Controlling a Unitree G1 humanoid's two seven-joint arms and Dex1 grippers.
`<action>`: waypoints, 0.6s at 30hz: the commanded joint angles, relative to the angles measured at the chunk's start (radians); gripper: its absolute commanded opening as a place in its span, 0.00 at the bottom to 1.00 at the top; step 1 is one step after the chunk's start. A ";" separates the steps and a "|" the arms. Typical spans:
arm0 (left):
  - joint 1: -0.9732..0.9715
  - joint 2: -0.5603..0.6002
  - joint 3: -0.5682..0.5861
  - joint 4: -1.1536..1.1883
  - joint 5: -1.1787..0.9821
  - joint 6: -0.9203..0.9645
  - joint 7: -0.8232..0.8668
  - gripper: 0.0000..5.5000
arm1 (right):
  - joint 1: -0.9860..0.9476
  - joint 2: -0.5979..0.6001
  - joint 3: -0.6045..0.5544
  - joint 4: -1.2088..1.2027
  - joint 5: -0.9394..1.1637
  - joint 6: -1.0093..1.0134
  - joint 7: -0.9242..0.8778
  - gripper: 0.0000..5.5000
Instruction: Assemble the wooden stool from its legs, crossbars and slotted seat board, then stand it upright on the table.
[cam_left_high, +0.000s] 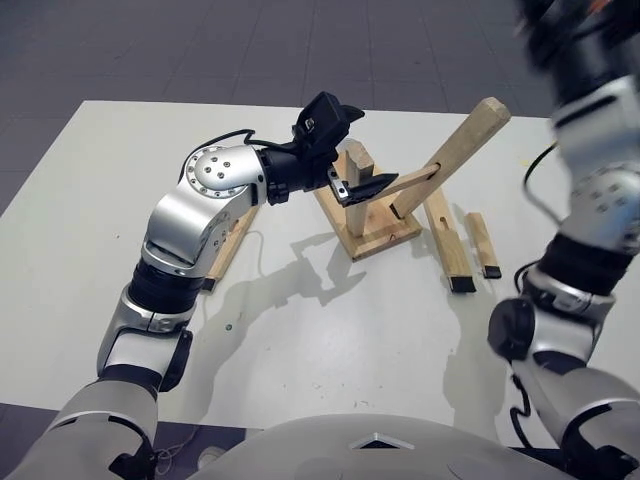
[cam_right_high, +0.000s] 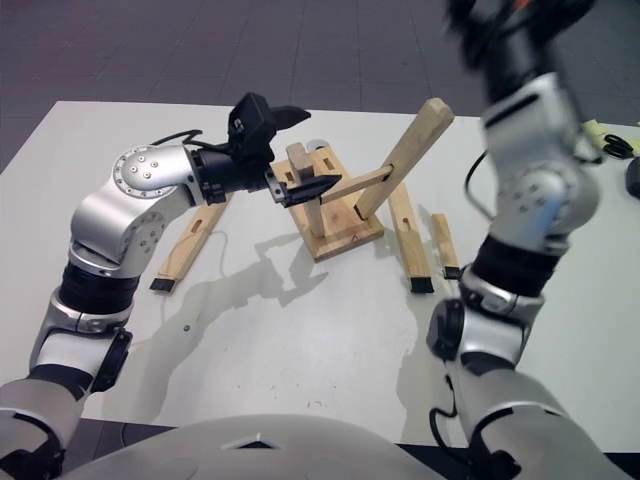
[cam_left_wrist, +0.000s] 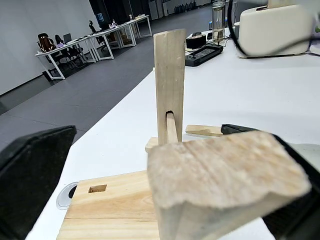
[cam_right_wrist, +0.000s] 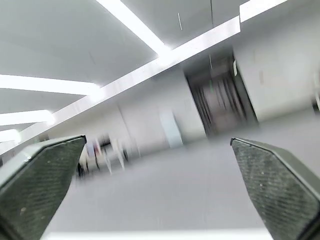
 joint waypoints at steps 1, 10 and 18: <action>0.021 0.015 0.008 -0.006 0.018 0.007 -0.017 0.98 | 0.258 0.027 0.139 0.012 -0.035 0.122 0.051 0.98; 0.042 0.007 0.035 -0.018 0.016 0.017 -0.002 0.98 | 0.150 0.083 0.012 -0.085 0.077 0.045 -0.005 0.98; -0.073 -0.117 0.251 -0.005 -0.158 0.084 0.108 0.98 | -0.171 0.026 -0.119 -0.195 0.256 -0.024 -0.113 0.98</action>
